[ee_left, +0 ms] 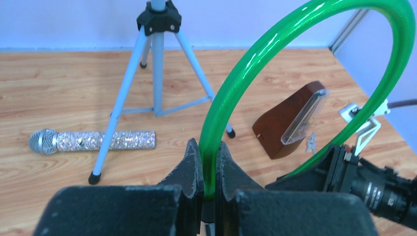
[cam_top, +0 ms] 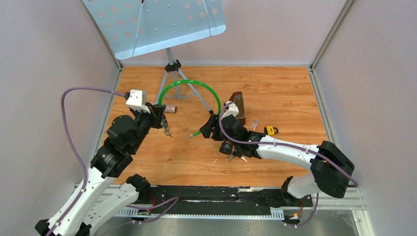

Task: Lock with the key
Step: Lock the lock.

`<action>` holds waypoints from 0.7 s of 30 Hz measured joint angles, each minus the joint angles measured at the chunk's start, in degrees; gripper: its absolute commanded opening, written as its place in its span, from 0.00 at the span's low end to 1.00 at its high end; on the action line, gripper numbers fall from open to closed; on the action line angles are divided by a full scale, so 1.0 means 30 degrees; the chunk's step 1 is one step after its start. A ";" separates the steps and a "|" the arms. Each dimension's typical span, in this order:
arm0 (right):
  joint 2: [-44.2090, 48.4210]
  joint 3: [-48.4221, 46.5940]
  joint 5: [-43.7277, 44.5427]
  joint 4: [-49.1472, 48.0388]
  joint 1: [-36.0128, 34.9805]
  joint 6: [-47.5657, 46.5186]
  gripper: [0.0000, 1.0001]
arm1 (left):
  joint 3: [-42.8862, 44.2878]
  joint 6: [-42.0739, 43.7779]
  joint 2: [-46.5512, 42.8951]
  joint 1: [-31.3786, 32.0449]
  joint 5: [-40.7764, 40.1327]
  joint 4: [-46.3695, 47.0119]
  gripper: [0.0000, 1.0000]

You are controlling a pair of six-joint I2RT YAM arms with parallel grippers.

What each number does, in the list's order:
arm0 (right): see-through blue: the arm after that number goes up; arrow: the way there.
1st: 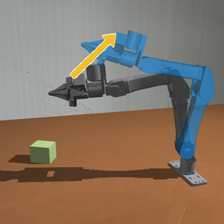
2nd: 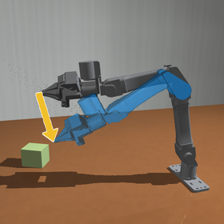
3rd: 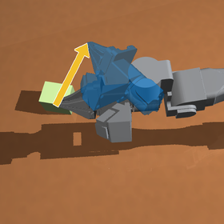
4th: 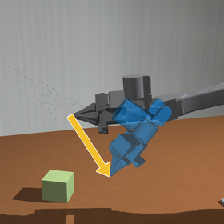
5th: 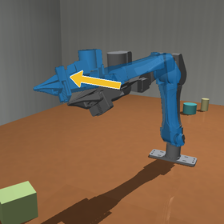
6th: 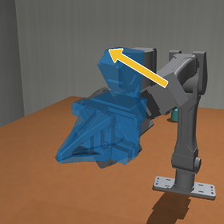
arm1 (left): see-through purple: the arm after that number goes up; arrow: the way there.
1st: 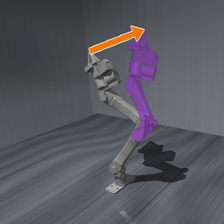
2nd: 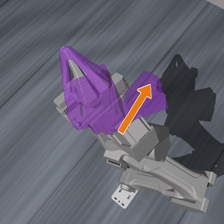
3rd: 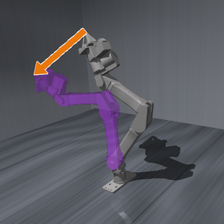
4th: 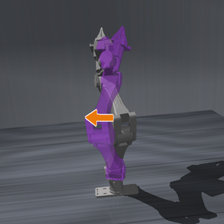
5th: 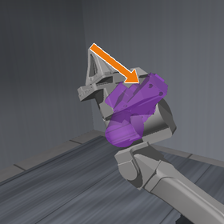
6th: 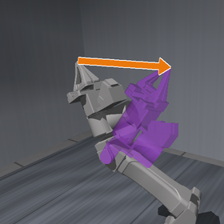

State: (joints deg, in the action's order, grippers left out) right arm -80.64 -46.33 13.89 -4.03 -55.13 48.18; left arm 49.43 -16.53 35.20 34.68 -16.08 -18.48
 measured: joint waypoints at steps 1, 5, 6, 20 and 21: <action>0.0007 0.0044 -0.0044 -0.0240 -0.0044 -0.0175 0.59 | 0.0255 -0.0051 0.0066 0.0000 0.0022 -0.0022 0.00; 0.0306 0.0240 -0.0437 -0.1297 -0.0211 -0.0656 0.52 | 0.0867 -0.0437 0.0109 0.0000 0.0007 -0.0095 0.00; 0.0430 0.0299 -0.0525 -0.1501 -0.0226 -0.0699 0.48 | 0.0903 -0.0532 0.0109 0.0000 0.0015 -0.0109 0.00; 0.1617 0.0532 -0.0845 -0.1727 -0.0328 -0.0685 0.00 | 0.0947 -0.2142 0.0124 0.0000 -0.0168 -0.0678 0.00; 0.1778 0.0474 -0.0845 -0.1596 -0.0335 -0.0641 0.00 | 0.0933 -0.2397 0.0124 0.0007 -0.0255 -0.0816 0.00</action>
State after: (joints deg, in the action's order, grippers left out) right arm -75.31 -44.91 11.35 -8.82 -56.14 46.26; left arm 52.23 -23.73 35.57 34.70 -16.84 -20.93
